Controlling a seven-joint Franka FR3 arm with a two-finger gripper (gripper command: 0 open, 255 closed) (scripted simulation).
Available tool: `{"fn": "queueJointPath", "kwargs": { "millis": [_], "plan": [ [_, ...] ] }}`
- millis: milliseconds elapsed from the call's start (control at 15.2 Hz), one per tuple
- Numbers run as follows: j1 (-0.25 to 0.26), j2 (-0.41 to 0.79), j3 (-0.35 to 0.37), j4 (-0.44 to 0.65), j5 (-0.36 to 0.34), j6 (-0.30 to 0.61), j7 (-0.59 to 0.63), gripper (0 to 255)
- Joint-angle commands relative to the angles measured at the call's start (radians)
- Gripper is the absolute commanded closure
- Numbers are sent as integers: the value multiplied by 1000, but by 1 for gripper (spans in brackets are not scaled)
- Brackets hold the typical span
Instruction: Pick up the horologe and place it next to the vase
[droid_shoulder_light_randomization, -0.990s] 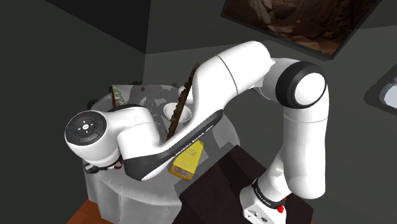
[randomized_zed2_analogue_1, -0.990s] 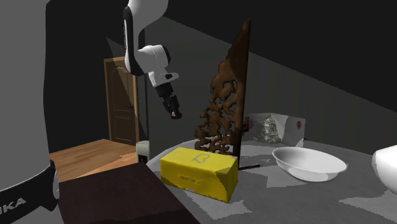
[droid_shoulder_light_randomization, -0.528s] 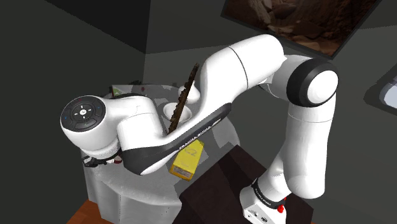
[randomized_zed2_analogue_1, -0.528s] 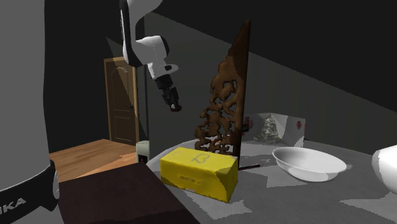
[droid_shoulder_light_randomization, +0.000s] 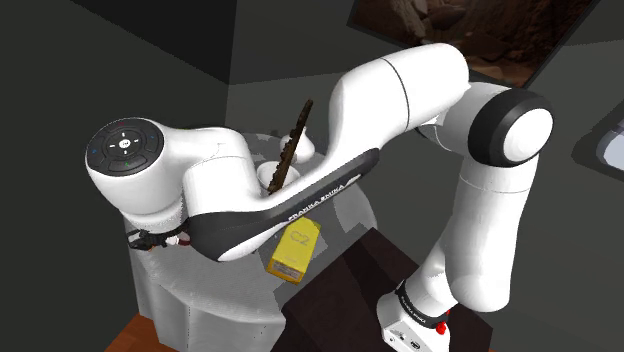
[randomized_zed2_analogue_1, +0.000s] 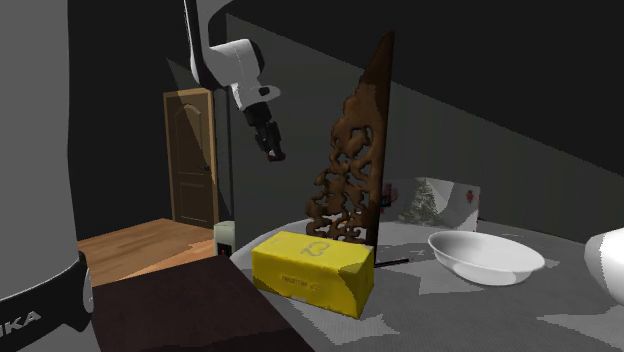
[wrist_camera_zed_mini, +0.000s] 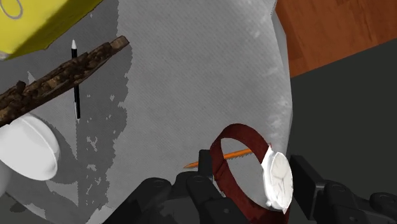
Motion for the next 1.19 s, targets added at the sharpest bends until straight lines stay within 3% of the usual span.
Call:
{"fn": "queueJointPath", "kwargs": {
  "millis": [0, 462, 1122],
  "plan": [
    [-4, -12, 5, 8, 12, -15, -14, 255],
    [-14, -56, 24, 42, 55, -72, -59, 255],
    [-240, -345, -11, -306, 184, 159, -271, 255]
  ]
}}
